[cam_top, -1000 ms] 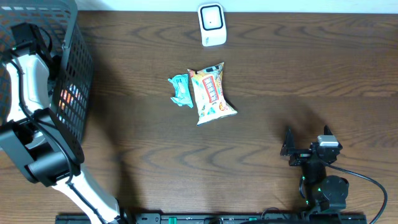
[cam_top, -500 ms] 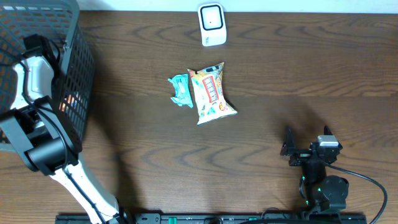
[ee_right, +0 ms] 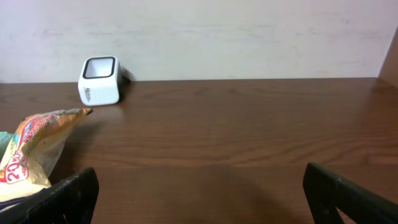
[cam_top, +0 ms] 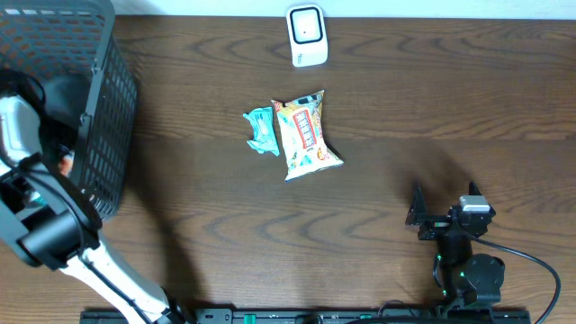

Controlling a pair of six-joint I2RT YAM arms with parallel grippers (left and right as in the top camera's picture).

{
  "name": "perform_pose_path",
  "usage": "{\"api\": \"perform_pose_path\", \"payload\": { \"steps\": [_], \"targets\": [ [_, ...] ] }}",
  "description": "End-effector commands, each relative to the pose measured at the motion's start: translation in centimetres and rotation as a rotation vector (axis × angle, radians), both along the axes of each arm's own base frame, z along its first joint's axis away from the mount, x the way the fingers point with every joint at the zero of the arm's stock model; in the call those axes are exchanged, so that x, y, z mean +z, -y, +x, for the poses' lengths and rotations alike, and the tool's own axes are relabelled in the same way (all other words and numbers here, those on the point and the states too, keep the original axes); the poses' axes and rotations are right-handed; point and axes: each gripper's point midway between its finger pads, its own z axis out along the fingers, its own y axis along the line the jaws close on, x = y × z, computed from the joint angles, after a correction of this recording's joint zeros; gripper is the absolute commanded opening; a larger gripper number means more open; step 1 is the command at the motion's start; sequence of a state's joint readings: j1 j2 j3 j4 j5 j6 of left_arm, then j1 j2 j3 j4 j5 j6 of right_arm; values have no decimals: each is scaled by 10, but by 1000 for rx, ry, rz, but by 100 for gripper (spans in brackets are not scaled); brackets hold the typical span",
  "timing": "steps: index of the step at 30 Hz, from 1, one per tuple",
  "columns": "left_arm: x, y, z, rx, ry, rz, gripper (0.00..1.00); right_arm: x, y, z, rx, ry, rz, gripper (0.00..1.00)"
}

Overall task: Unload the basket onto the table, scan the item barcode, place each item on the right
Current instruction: 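Reach the left gripper into the basket and grasp the orange Kleenex pack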

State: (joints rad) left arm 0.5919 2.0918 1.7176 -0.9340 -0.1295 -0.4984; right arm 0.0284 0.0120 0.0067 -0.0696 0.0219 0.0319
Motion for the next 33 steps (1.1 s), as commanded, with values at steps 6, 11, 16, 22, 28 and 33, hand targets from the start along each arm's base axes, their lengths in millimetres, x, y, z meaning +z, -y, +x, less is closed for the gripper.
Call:
{"api": "perform_pose_path", "payload": {
  "steps": [6, 11, 16, 22, 28, 33],
  "targets": [
    [59, 16, 13, -183, 119, 8, 66, 0, 1, 0, -3, 1, -14, 99],
    [44, 24, 1, -160, 76, -33, 69, 0, 1, 0, -3, 1, -15, 99],
    [35, 24, -1, -158, 61, -44, 69, 0, 1, 0, -3, 1, -15, 99],
    [27, 15, 14, -349, 48, 10, 69, 0, 1, 0, -3, 1, -15, 99],
    [7, 14, 15, -634, -51, 11, 69, 0, 1, 0, -3, 1, -14, 99],
    [-2, 15, 13, -806, -106, 9, 69, 0, 1, 0, -3, 1, -14, 99]
  ]
}}
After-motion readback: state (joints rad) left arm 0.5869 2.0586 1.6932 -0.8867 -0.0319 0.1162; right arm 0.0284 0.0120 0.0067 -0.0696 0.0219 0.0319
